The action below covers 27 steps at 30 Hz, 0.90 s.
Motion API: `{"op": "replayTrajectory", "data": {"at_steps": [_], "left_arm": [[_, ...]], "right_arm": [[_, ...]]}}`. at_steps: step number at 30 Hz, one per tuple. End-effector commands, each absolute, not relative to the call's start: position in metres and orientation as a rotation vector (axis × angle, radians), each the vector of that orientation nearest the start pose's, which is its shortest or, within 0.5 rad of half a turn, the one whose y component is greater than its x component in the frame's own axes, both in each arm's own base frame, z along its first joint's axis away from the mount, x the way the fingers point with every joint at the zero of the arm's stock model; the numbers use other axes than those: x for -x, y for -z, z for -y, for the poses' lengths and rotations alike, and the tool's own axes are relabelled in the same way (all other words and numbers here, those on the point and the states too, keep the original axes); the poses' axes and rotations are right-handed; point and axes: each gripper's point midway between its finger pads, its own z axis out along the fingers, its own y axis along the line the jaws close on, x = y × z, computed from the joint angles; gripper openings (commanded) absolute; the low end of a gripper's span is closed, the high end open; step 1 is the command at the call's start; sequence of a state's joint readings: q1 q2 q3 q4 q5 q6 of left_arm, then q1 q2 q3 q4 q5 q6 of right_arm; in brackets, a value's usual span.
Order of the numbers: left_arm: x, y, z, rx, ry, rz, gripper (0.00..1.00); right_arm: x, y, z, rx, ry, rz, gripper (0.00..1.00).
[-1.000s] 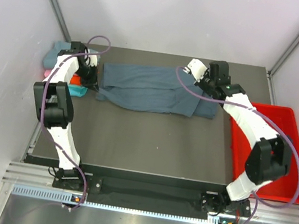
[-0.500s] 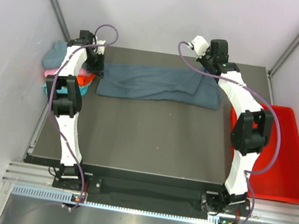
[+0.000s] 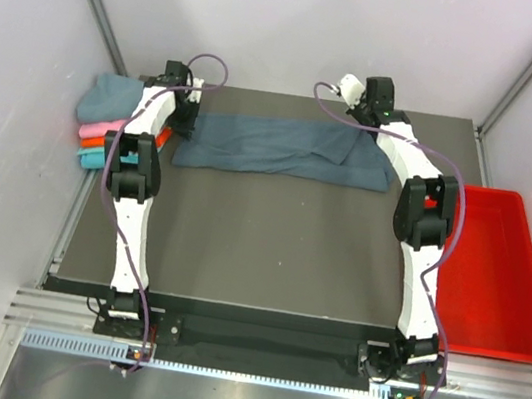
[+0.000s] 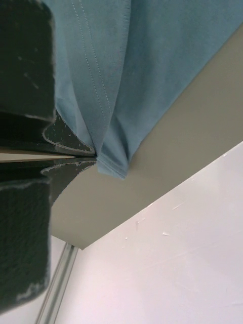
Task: Fold and stack the t-shirts
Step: Fold the tshirt
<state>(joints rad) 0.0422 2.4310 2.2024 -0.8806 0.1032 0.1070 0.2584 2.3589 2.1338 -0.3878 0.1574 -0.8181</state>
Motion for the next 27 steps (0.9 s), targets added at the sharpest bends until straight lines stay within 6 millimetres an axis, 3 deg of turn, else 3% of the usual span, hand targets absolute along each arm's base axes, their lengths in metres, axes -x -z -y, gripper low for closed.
{"op": "replayTrajectory", "data": {"at_steps": [1,13,14,15,16,17,18,20,21,22,23,24,25,27], "left_arm": [[-0.579,-0.085,-0.026,-0.074,-0.027,-2.519,0.00],[-0.562,-0.084,-0.045,0.000,-0.169,-2.554,0.03],[-0.561,-0.088,-0.047,0.005,-0.179,-2.550,0.03],[-0.558,-0.087,-0.049,0.013,-0.192,-2.557,0.03],[-0.556,-0.092,-0.052,0.020,-0.218,-2.550,0.11],[-0.554,-0.093,-0.054,0.019,-0.238,-2.552,0.25],[-0.553,-0.097,-0.055,0.023,-0.270,-2.542,0.43],[-0.552,-0.116,-0.054,0.009,-0.268,-2.513,0.67],[-0.550,-0.120,-0.053,-0.015,-0.268,-2.511,0.84],[-0.548,-0.127,-0.050,-0.026,-0.260,-2.500,0.86],[-0.546,-0.141,-0.047,-0.031,-0.239,-2.479,0.87],[-0.542,-0.143,-0.044,-0.028,-0.222,-2.482,0.87],[-0.537,-0.152,-0.042,-0.024,-0.212,-2.471,0.87],[-0.523,-0.143,-0.036,-0.031,-0.167,-2.516,0.86]], "right_arm": [[-0.651,-0.185,-0.106,0.974,0.529,-1.853,0.00],[-0.646,-0.169,-0.100,0.899,0.545,-1.905,0.02],[-0.646,-0.168,-0.098,0.883,0.552,-1.904,0.03],[-0.646,-0.168,-0.097,0.869,0.562,-1.905,0.18],[-0.646,-0.170,-0.093,0.838,0.581,-1.914,0.31],[-0.645,-0.175,-0.090,0.819,0.588,-1.915,0.43],[-0.643,-0.178,-0.087,0.791,0.592,-1.921,0.61],[-0.634,-0.175,-0.083,0.786,0.584,-1.945,0.67],[-0.627,-0.192,-0.082,0.774,0.580,-1.929,0.68],[-0.621,-0.195,-0.083,0.770,0.563,-1.930,0.68],[-0.611,-0.185,-0.082,0.785,0.550,-1.954,0.69],[-0.604,-0.203,-0.081,0.766,0.537,-1.935,0.70],[-0.593,-0.197,-0.086,0.789,0.474,-1.969,0.70],[-0.581,-0.196,-0.091,0.796,0.393,-2.013,0.69]]}}
